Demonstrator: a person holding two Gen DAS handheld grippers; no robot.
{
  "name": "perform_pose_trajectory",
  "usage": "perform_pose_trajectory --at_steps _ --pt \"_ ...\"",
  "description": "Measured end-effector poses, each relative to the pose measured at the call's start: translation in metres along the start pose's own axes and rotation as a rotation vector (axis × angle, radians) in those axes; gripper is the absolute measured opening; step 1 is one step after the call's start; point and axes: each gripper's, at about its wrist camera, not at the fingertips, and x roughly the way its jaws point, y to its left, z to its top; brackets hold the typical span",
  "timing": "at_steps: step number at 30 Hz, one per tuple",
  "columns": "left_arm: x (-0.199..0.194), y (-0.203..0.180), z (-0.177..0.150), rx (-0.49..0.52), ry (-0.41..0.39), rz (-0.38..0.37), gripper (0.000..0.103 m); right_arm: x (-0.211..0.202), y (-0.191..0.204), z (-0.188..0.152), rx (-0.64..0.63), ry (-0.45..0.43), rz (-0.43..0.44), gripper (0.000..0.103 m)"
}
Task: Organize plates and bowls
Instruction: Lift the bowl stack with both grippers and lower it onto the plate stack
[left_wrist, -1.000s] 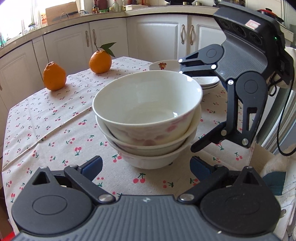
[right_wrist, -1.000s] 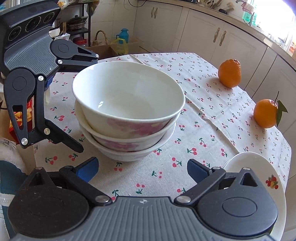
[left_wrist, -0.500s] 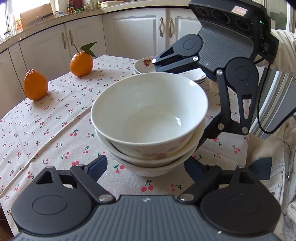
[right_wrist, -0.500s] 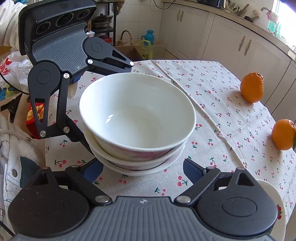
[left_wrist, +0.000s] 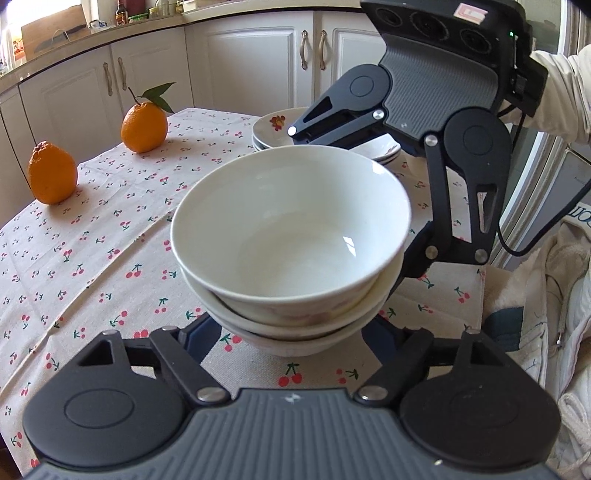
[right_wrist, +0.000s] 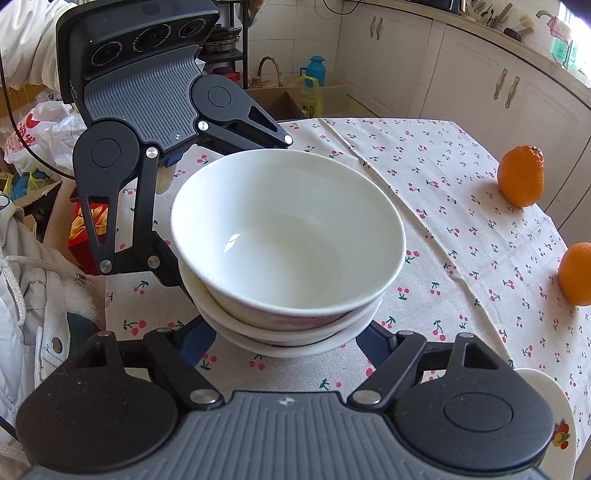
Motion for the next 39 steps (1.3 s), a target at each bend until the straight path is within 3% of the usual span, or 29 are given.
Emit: perform_pose_trajectory --at_steps 18,28,39 --pt "-0.003 -0.01 0.023 0.023 -0.006 0.016 0.082 -0.022 -0.011 -0.004 0.017 -0.021 -0.014 0.086" --pt "0.01 -0.016 0.068 0.075 -0.041 0.007 0.082 -0.063 -0.032 -0.022 0.028 -0.039 -0.086 0.086" --pt "0.063 -0.022 0.131 0.169 -0.071 -0.043 0.082 -0.105 -0.073 -0.069 0.085 -0.028 -0.204 0.086"
